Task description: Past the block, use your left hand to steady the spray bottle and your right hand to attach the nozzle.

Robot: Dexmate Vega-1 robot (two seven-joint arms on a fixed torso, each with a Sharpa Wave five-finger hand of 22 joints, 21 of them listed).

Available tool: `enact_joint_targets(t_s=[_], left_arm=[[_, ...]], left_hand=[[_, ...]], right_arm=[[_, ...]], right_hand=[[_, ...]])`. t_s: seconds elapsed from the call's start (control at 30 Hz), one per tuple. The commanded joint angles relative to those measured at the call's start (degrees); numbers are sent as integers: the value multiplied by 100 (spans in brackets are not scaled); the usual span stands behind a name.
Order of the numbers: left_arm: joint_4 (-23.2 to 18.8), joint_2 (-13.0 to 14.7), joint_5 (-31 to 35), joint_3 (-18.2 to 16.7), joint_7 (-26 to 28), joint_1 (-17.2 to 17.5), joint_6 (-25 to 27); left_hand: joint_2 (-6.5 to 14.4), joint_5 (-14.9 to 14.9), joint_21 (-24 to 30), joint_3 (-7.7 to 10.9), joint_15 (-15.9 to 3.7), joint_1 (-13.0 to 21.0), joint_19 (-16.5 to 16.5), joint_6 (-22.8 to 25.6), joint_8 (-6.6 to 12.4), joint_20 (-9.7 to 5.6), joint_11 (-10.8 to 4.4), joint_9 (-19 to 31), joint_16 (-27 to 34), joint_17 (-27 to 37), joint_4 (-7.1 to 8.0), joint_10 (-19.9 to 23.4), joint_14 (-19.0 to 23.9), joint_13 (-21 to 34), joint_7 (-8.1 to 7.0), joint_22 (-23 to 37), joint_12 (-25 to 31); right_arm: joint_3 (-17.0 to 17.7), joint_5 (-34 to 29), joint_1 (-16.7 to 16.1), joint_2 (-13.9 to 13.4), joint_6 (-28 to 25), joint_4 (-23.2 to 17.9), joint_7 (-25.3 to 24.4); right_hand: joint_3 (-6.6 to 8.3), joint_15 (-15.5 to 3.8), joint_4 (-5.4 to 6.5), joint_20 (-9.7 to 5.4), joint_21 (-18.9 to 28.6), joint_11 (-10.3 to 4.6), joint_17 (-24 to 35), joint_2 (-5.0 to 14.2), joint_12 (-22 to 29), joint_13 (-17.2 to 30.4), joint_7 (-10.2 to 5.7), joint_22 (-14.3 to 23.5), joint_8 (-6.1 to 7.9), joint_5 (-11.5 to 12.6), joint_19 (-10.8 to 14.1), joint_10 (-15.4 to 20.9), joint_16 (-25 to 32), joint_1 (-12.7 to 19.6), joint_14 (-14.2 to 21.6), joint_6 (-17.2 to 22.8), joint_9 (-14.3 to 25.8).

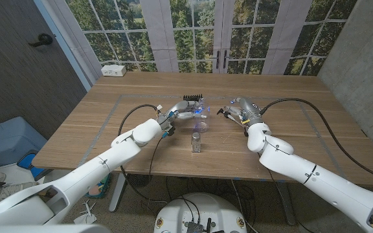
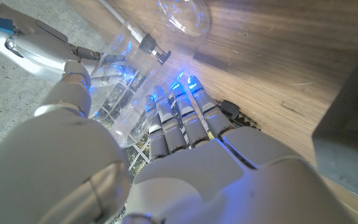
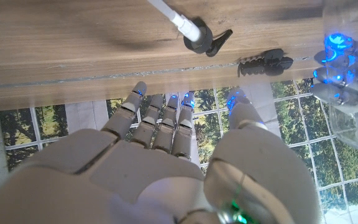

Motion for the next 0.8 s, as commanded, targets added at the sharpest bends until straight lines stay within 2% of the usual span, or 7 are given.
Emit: enact_joint_targets(t_s=[0.03,0.8], left_arm=[[-49,32,-16,-28,7,15,16],[-3,46,-44,-61,40,64,-49]], left_hand=[[1097,48,25,-32,-648,1044,34,1550,33,-35,-215,26,-14,10,6,481,34,34,111,18,14],[1111,53,33,-78,-640,1050,30,1548,21,-33,-204,31,-43,4,23,493,42,47,125,18,-14]], right_arm=[[-385,-547,251,215,-234,337,156],[-944,-1277,714,660,-805,1073,360]], right_hand=[[-22,-342,22,2,33,-4,37,-79,47,30,-8,19,62,14,81,66,59,89,71,122,27],[-90,-390,42,-37,44,-60,96,-166,55,104,-31,18,147,42,155,96,116,299,95,367,39]])
